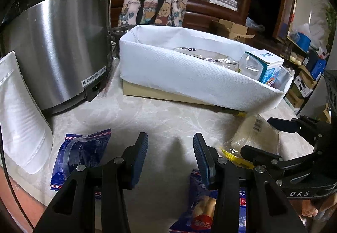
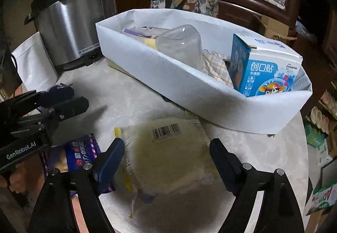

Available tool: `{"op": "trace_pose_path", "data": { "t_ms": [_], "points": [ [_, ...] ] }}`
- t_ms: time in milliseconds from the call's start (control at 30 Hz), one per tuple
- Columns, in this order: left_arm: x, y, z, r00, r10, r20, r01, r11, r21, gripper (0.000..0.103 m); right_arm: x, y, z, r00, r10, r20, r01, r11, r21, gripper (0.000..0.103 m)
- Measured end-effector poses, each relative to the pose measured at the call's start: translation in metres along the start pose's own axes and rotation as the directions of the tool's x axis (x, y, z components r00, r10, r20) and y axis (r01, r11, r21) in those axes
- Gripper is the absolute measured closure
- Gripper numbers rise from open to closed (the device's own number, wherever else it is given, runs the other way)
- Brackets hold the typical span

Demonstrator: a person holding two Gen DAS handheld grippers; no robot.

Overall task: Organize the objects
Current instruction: 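Grasp the yellow-clipped bread bag with the right gripper and lift it, then carry the bread bag over the white bin and open the right gripper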

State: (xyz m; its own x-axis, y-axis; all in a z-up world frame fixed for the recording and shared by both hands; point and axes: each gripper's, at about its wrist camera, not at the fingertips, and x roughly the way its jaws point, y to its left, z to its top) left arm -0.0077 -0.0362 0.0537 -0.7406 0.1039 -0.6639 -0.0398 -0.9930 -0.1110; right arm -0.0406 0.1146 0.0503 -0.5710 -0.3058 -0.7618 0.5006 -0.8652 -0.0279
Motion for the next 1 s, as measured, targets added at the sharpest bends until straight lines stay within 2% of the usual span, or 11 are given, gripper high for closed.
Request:
{"op": "trace_pose_path", "data": {
  "t_ms": [133, 200, 233, 300, 400, 500, 600, 800, 900, 1000],
  "points": [
    [0.003, -0.001, 0.000, 1.000, 0.013, -0.014, -0.013, 1.000, 0.004, 0.060, -0.002, -0.004, -0.002, 1.000, 0.001, 0.003, -0.001, 1.000, 0.010, 0.027],
    [0.004, 0.000, 0.000, 1.000, 0.015, -0.017, -0.015, 1.000, 0.000, 0.060, -0.006, -0.008, -0.002, 1.000, -0.008, 0.010, 0.007, 0.999, 0.036, 0.035],
    [0.003, 0.001, 0.000, 1.000, 0.014, -0.015, -0.014, 1.000, -0.003, 0.060, -0.009, -0.012, -0.003, 1.000, -0.002, 0.015, 0.001, 0.999, 0.051, 0.037],
    [0.001, 0.002, 0.000, 1.000, 0.006, -0.009, -0.006, 1.000, -0.013, 0.060, -0.017, -0.022, -0.004, 0.998, 0.044, 0.034, -0.047, 0.993, 0.108, 0.042],
    [-0.001, 0.005, 0.000, 1.000, -0.014, -0.001, 0.014, 1.000, -0.028, 0.060, -0.031, -0.041, -0.006, 0.986, 0.141, 0.090, -0.156, 0.969, 0.193, 0.043],
    [-0.003, 0.006, 0.001, 1.000, -0.027, 0.011, 0.027, 0.999, -0.036, 0.060, -0.050, -0.056, -0.006, 0.957, 0.225, 0.182, -0.266, 0.932, 0.247, 0.043],
    [-0.007, 0.005, 0.002, 0.999, -0.022, 0.035, 0.023, 0.999, -0.030, 0.060, -0.066, -0.065, -0.005, 0.919, 0.296, 0.260, -0.362, 0.894, 0.264, 0.043],
    [-0.029, 0.000, 0.012, 0.989, -0.019, 0.144, 0.022, 0.999, -0.023, 0.060, -0.103, -0.073, 0.004, 0.860, 0.323, 0.396, -0.443, 0.857, 0.262, 0.043],
    [-0.037, -0.002, 0.026, 0.986, -0.008, 0.166, 0.014, 0.999, -0.031, 0.060, -0.114, -0.080, 0.019, 0.856, 0.286, 0.430, -0.433, 0.851, 0.298, 0.043],
    [-0.037, -0.010, 0.046, 0.987, -0.042, 0.153, 0.042, 0.999, 0.000, 0.060, -0.107, -0.088, 0.045, 0.883, 0.250, 0.397, -0.402, 0.839, 0.366, 0.043]
  ]
}}
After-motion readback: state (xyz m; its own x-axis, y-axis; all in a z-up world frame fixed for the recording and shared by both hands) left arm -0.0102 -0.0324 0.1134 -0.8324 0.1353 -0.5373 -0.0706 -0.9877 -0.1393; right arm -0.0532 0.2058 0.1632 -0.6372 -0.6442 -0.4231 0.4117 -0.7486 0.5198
